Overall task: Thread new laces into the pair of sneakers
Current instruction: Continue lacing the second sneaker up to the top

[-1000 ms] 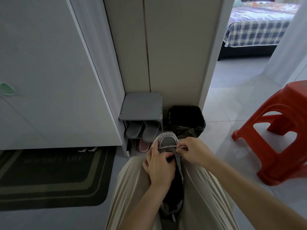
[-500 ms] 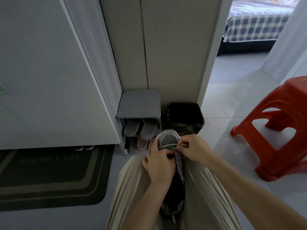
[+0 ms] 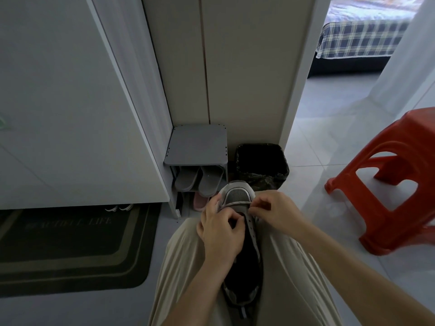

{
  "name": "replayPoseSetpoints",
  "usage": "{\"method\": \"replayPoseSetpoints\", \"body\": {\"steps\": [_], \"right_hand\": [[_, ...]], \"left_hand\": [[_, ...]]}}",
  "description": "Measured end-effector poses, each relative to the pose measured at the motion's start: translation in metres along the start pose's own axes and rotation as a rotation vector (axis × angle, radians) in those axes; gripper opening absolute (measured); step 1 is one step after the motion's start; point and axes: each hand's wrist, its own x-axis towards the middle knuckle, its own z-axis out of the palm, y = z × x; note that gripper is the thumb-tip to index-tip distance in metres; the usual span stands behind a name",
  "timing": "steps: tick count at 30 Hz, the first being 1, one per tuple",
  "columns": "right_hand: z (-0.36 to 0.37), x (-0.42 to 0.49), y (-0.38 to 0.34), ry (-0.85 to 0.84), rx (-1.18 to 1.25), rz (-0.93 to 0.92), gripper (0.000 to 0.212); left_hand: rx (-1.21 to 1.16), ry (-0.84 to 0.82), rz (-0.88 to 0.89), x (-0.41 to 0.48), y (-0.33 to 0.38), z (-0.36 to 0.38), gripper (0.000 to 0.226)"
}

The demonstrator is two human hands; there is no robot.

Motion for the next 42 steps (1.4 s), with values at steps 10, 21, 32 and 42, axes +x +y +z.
{"method": "replayPoseSetpoints", "body": {"steps": [10,21,32,42], "right_hand": [[0.002,-0.005,-0.015,0.026,-0.155,-0.020,0.023],[0.006,-0.007,-0.007,0.045,-0.170,-0.071,0.018],[0.004,-0.011,-0.006,-0.082,-0.370,-0.034,0.015],[-0.007,-0.006,0.009,-0.014,-0.363,0.009,0.012]], "left_hand": [[-0.237,0.079,0.036,-0.016,-0.028,-0.016,0.018],[0.220,-0.061,0.148,0.002,-0.012,-0.018,0.024],[0.145,0.026,0.143,0.006,-0.025,-0.041,0.019],[0.068,0.065,-0.160,-0.006,-0.105,-0.103,0.016]]}}
